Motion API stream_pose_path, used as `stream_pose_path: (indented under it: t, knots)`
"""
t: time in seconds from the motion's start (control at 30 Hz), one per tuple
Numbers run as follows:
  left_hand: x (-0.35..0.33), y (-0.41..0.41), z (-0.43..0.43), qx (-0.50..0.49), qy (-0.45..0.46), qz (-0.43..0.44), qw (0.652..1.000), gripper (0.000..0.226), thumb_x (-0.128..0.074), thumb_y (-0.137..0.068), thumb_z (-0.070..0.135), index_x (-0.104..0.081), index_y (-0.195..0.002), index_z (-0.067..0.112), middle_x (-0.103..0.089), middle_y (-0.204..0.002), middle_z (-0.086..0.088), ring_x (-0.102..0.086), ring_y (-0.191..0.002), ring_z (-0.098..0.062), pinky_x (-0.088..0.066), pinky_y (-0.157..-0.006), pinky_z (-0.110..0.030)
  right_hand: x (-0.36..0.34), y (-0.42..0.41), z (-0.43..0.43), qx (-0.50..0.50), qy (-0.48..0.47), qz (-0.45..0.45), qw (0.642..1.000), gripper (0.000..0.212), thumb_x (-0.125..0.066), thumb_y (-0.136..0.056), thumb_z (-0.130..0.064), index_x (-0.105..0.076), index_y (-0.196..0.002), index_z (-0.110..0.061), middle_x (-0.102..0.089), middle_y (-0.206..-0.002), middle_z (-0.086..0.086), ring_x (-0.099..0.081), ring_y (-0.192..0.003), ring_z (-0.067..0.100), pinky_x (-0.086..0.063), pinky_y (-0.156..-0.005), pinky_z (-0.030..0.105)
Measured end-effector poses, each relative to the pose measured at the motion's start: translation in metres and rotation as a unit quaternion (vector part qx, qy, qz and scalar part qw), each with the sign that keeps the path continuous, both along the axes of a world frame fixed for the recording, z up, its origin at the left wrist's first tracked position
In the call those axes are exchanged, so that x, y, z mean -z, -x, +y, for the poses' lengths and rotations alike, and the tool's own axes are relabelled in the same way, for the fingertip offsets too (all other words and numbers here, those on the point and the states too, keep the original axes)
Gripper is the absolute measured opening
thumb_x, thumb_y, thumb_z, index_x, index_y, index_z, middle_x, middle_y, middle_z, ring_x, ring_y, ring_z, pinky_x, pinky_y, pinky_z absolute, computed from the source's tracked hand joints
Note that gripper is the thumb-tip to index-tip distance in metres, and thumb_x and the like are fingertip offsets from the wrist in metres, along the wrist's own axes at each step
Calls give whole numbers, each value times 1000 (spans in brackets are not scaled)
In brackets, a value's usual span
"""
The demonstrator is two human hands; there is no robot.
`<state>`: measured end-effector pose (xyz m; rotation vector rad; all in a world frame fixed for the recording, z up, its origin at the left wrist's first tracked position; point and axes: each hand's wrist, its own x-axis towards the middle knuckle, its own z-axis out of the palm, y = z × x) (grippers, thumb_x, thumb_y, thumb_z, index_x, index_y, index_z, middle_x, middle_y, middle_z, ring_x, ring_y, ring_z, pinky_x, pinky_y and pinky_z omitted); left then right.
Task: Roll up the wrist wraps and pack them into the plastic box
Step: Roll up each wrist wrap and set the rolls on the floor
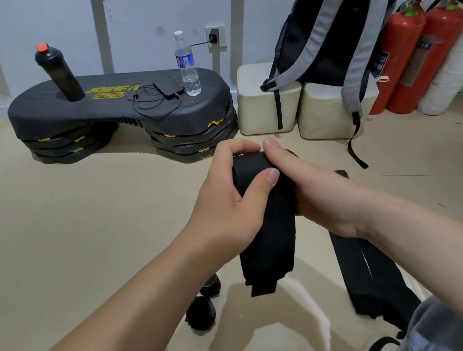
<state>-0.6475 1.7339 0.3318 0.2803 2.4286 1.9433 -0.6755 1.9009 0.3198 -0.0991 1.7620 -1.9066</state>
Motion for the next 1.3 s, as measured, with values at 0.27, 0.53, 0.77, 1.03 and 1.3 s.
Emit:
stream_pose_path:
  t: [0.27, 0.53, 0.77, 1.03, 1.3]
  knots:
    - [-7, 14, -12, 21, -98, -127, 987, 53, -82, -87, 10, -61, -133, 28, -71, -124, 0, -74, -103, -9, -60, -84, -29, -4, 0, 8, 75, 77, 71, 992, 42, -73, -94, -28, -62, -129, -9, -76, -117, 11, -72, -112, 26, -60, -90, 33]
    - [-1, 11, 1, -39, -32, -169, 984, 45, -47, -102, 68, -61, -118, 28, -74, -109, 10, -73, -97, -1, -58, -89, -33, -2, -8, 6, 54, 2, 140, 989, 40, -61, -101, 4, -52, -136, -13, -68, -117, 15, -68, -104, 19, -61, -88, 30]
    - [-6, 6, 7, -75, -52, -151, 984, 39, -49, -103, 64, -61, -115, 29, -72, -106, 14, -70, -88, 7, -50, -76, -22, 0, -5, 5, 50, -21, 119, 991, 59, -69, -87, -23, -52, -144, -28, -68, -135, 11, -66, -126, 26, -53, -110, 40]
    - [-7, 5, 6, -64, -70, -146, 985, 36, -54, -101, 62, -60, -115, 29, -75, -105, 8, -72, -94, -1, -57, -81, -26, -3, -7, -2, 55, 4, 72, 996, 76, -71, -84, -37, -40, -154, -36, -61, -147, -6, -62, -133, 10, -43, -117, 38]
    - [-5, -5, 7, -30, -25, -112, 993, 25, -65, -103, 38, -53, -122, 27, -73, -110, 3, -72, -99, -7, -62, -92, -39, -5, -4, -1, 66, 30, 0, 997, 63, -53, -87, -69, -55, -142, -39, -69, -137, -6, -69, -123, 9, -50, -110, 37]
